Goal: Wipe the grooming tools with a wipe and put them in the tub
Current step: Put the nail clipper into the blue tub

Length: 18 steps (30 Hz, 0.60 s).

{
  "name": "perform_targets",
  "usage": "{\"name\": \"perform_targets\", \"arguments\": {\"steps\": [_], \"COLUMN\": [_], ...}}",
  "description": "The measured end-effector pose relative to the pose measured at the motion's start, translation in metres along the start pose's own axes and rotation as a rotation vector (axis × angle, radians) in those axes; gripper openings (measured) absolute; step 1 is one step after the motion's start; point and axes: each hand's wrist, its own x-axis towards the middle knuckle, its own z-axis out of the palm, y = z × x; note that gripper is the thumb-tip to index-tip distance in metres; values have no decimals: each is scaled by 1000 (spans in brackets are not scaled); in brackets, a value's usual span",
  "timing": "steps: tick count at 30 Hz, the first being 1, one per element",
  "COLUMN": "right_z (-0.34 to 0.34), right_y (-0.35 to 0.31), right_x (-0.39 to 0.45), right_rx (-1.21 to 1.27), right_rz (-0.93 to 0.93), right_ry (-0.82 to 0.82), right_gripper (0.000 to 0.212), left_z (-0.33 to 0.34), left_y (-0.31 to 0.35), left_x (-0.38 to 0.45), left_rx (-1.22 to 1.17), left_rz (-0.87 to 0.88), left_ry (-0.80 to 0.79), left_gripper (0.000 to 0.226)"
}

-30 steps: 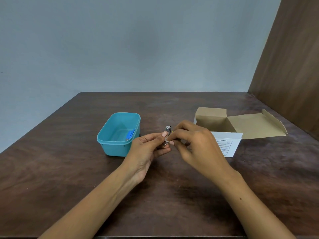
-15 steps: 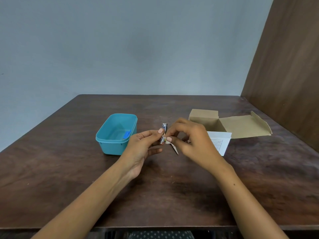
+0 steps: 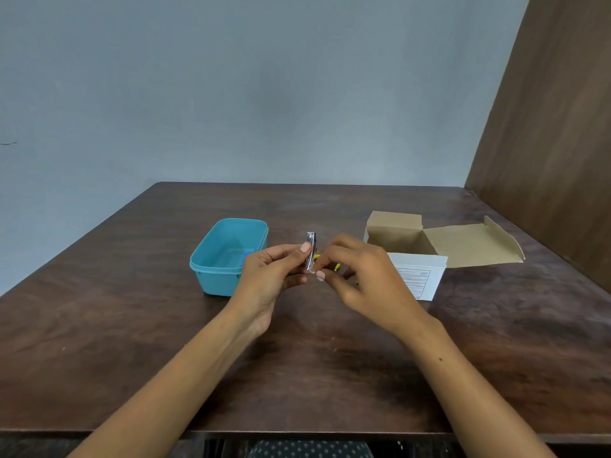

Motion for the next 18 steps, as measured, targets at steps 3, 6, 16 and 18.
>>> {"name": "perform_targets", "arguments": {"steps": [3, 6, 16, 18], "right_z": [1, 1, 18, 20], "right_y": [3, 5, 2, 1], "right_x": [0, -1, 3, 3], "right_rx": [-26, 15, -10, -36], "right_rz": [10, 49, 69, 70], "right_ry": [-13, 55, 95, 79], "right_gripper": [9, 6, 5, 5], "left_z": [2, 1, -63, -69], "left_y": [2, 10, 62, 63], "left_x": [-2, -2, 28, 32], "left_rx": [13, 94, 1031, 1139], "left_rz": [38, 108, 237, 193], "left_ry": [8, 25, 153, 173], "left_gripper": [15, 18, 10, 10]}}
